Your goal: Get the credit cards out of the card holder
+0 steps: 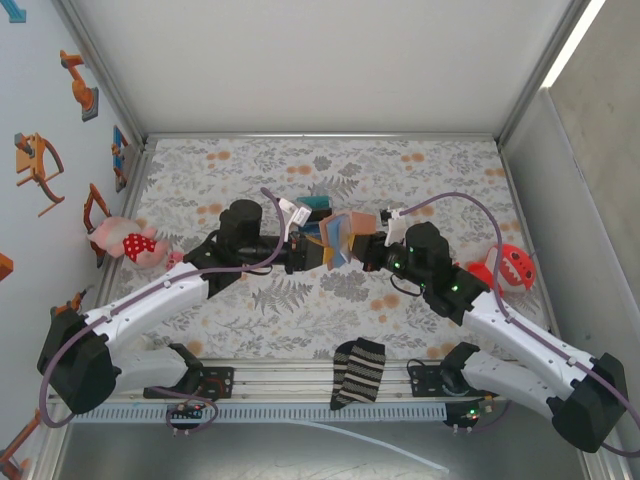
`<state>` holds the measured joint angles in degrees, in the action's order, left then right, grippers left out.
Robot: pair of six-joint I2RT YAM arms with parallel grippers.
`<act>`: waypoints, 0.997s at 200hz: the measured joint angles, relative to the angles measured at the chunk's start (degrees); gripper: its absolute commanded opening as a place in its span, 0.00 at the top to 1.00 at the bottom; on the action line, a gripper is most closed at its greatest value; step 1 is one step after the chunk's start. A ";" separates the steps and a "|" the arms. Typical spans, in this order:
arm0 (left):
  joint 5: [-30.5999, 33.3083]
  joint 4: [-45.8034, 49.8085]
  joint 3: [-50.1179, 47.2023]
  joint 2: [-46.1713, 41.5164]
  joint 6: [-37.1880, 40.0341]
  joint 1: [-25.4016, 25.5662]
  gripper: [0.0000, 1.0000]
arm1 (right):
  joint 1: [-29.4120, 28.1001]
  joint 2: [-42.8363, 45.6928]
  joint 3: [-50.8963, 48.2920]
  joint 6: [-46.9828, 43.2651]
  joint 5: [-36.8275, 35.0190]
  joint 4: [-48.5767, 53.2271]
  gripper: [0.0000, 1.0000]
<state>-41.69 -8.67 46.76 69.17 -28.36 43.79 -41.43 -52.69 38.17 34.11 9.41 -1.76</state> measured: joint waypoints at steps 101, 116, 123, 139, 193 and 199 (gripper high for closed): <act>2.43 0.59 0.00 0.02 -0.24 -0.17 0.85 | 0.04 0.13 0.00 -0.02 0.96 0.11 1.00; 2.64 0.63 -0.09 -0.11 -0.24 -0.28 0.85 | 0.04 0.35 0.00 -0.04 0.83 0.31 1.00; 2.71 0.63 -0.22 -0.28 -0.22 -0.28 0.85 | 0.04 0.39 0.00 -0.04 0.83 0.39 1.00; 2.84 0.63 -0.57 -0.79 -0.22 -0.28 0.85 | 0.04 0.44 0.00 -0.11 0.98 0.68 1.00; 2.89 0.57 -1.05 -1.57 -0.28 -0.28 0.89 | 0.04 0.55 0.02 -0.74 2.03 1.05 0.99; 2.93 0.57 -1.07 -1.60 -0.31 -0.33 0.91 | 0.04 0.55 0.02 -0.92 2.40 1.05 0.94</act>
<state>-38.76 -8.10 45.69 67.57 -28.67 43.46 -41.39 -52.14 38.20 33.19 11.81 -0.71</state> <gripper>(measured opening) 0.130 0.095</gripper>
